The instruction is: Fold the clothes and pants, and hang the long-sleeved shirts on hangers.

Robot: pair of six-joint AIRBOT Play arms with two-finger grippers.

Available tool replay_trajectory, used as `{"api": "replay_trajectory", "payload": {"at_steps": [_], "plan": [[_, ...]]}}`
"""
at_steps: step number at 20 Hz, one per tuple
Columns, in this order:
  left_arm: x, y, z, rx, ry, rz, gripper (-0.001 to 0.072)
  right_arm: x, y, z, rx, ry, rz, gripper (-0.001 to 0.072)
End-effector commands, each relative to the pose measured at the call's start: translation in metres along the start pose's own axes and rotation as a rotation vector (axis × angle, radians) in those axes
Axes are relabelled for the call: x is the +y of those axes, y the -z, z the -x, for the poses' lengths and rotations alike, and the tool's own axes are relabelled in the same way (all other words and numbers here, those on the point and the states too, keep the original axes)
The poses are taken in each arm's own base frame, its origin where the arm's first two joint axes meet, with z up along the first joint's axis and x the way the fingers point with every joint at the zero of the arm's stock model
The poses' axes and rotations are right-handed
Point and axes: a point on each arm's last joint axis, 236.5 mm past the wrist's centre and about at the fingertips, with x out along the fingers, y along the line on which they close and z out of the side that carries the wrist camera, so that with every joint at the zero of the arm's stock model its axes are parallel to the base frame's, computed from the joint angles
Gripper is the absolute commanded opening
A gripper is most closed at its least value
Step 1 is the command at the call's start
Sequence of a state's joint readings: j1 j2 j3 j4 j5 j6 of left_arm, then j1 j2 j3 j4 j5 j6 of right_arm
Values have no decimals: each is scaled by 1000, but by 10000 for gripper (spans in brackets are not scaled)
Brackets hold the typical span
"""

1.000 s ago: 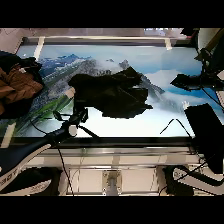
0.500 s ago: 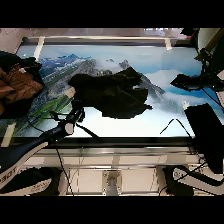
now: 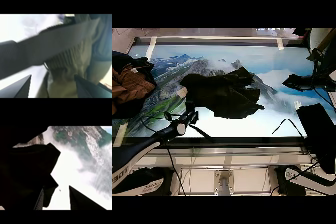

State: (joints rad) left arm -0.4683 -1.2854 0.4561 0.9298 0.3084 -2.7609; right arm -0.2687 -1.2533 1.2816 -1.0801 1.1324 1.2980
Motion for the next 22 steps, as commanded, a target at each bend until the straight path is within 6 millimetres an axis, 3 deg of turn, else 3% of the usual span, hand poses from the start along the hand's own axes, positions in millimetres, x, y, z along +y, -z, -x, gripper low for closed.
{"api": "replay_trajectory", "payload": {"at_steps": [1, 5, 6, 7, 8, 9, 14, 17, 19, 22], "plan": [[6, -10, -7, -29, -9, 2, 594, -3, 7, -5, 18, 0, -5, 344], [5, -10, -21, -40, -10, -1, 589, -7, 30, -19, 71, -5, -33, 344], [-2, -11, -24, -45, 9, -1, 461, -8, 35, -21, 85, -7, -38, 344], [-10, -13, -25, -57, 38, -1, 253, -8, 37, -21, 90, -7, -39, 344], [-19, -18, -25, -74, 78, -1, 91, -8, 37, -21, 90, -8, -39, 343], [-29, -22, -23, -92, 119, -1, 23, -8, 37, -21, 90, -9, -39, 344], [-44, -28, -20, -114, 178, -2, 23, -2, 65, -22, 178, -39, -27, 344], [-51, -25, -18, -100, 198, -37, 23, 5, 124, -41, 259, -98, -101, 344], [-56, -20, -17, -83, 210, -72, 22, 28, 155, -60, 239, -224, -178, 345], [-59, -11, -16, -54, 223, -139, 23, 60, 154, -74, 99, -412, -190, 367]]}}
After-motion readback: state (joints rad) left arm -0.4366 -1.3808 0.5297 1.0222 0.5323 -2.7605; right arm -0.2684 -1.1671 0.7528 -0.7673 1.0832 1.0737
